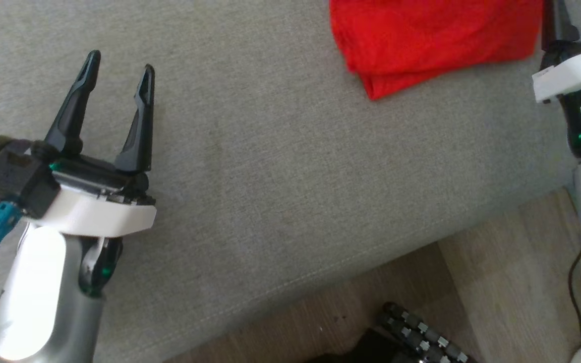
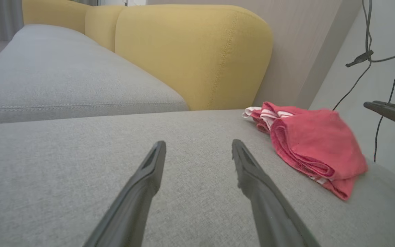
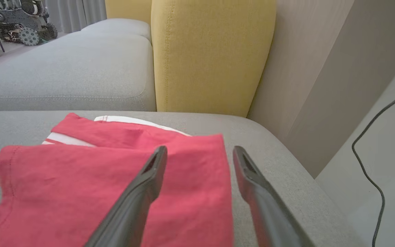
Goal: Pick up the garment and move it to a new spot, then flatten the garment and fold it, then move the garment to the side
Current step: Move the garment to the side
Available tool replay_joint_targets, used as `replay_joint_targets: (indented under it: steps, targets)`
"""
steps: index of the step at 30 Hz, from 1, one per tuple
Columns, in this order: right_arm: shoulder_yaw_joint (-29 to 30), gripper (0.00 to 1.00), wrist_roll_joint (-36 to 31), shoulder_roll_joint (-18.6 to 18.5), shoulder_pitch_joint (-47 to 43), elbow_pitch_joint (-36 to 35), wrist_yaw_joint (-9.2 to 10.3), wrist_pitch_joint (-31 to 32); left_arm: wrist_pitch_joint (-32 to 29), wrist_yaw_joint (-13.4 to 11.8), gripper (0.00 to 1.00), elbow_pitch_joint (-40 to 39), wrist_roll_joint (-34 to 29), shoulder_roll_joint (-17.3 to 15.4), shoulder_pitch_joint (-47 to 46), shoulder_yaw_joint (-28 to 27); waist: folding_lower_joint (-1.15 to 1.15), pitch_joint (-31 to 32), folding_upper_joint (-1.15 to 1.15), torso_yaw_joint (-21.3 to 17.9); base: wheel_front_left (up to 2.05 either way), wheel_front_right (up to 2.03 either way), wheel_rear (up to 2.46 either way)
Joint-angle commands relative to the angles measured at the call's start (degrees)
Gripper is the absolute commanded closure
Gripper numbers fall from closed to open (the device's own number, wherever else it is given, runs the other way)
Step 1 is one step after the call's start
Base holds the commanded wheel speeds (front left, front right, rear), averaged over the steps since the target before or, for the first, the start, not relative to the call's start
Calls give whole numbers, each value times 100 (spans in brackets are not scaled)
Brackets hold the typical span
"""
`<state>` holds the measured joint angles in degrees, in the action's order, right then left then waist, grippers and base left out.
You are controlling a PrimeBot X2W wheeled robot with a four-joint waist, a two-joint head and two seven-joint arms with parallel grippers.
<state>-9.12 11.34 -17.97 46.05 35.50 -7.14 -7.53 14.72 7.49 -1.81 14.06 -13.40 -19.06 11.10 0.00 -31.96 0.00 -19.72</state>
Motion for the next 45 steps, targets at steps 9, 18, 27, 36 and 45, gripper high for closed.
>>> replay_joint_targets:
  steps: [9,18,27,36,45]
  targets:
    - [-40,0,-116,-4,-202,-660,-35,10,28,0,0,-103,103,402,107,-305,0,679,0,608,0,0,0]
    - [-334,0,111,249,-1112,-1732,-35,149,28,0,0,-92,-15,767,523,-397,0,1508,0,1463,0,0,0]
    - [-292,0,50,880,-2388,-2363,-35,-189,28,0,0,-64,-72,1021,1079,-469,0,2039,0,2089,0,0,0]
    - [-16,0,-215,1441,-3375,-2375,-35,-556,28,0,0,100,134,1050,1604,-382,0,2344,0,2361,0,0,0]
    - [-2,0,-339,1506,-3671,-2447,-35,-719,28,-23,0,86,130,1051,1695,-548,0,2385,0,2357,0,0,0]
